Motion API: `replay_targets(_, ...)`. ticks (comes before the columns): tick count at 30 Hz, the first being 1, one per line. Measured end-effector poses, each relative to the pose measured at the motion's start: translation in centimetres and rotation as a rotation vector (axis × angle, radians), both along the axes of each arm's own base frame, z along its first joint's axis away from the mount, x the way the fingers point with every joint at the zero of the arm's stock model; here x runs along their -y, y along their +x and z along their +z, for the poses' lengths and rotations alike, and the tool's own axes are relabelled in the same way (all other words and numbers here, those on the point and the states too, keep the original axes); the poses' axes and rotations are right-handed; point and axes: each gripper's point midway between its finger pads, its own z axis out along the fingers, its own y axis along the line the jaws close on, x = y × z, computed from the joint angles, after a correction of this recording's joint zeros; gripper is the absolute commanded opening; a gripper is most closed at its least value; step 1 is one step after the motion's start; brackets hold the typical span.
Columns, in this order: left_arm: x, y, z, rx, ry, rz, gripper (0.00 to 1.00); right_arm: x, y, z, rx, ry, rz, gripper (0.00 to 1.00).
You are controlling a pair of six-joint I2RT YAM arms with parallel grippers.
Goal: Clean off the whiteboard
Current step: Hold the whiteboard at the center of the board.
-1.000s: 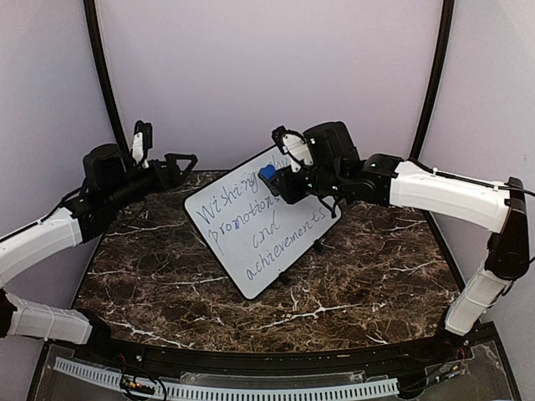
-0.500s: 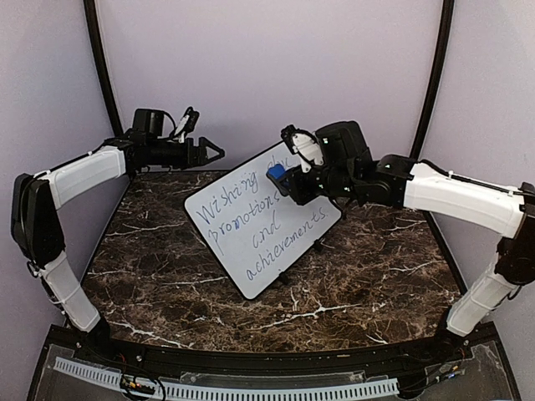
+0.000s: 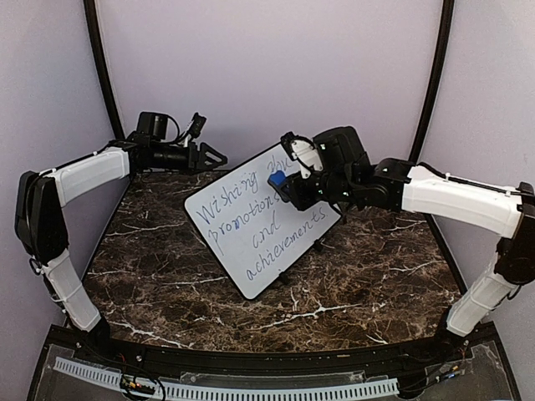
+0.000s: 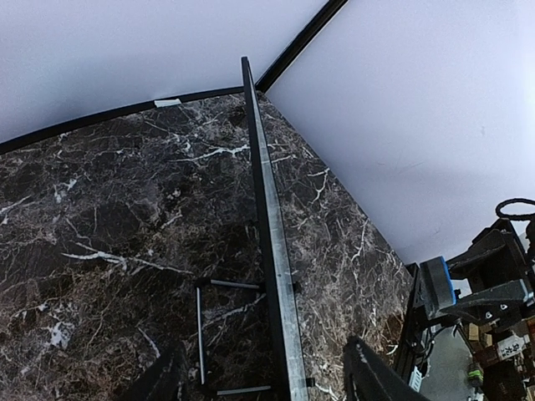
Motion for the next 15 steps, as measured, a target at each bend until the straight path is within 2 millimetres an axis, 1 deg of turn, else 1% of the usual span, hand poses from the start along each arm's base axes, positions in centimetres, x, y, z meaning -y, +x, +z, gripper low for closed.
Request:
replay_targets(6,0.5,-0.2,-0.1,-0.007,0.0,-0.008,0.61,-1.2,-0.1,-0.9,-0.021,-0.031,0.017,0.29)
replay_targets(10,1.4,-0.6,-0.6,-0.014,0.017,-0.012,0.55,-2.0,-0.1,-0.7,-0.023,-0.037,0.025,0.29)
replay_targets(15,1.9,-1.0,-1.2,-0.023,0.037,-0.007,0.46,-3.3,-0.4,-0.2,-0.01,-0.036,0.043,0.29)
